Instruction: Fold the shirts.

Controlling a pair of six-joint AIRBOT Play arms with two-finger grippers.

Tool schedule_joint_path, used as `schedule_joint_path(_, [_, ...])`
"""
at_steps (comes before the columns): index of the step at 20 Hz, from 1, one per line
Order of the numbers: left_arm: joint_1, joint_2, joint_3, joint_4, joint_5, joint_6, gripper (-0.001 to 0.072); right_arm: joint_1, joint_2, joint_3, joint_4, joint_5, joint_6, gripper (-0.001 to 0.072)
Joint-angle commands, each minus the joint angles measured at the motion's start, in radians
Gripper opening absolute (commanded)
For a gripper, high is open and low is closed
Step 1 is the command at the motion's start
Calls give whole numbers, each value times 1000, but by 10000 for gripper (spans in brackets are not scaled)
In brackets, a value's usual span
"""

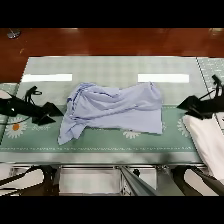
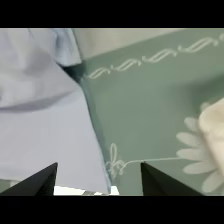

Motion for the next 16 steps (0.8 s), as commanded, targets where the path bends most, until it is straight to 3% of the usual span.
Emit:
schedule_joint_path(1, [33,9,-174,-185,78,136,704,-38,104,-248,215,-63,-101,615])
schedule_joint_path(3, [-8,8,-217,-269,130,177,704,-38,104,-289,239,-56,-115,614])
schedule_joint_path(6, [-95,3,-234,-269,158,202,685,-39,104,-299,207,-50,-109,614])
schedule_joint_path(7, [-111,3,-233,-270,149,220,425,-39,104,-299,186,-47,-100,614])
schedule_joint_path(8, [-114,3,-232,-270,132,243,44,-39,104,-299,156,-40,-85,614])
schedule_joint_path(11, [-112,5,-232,-274,100,262,20,-38,98,-299,44,0,-30,614])
schedule_joint_path(16, [-113,5,-232,-296,99,262,20,11,-16,-306,142,-6,-52,613])
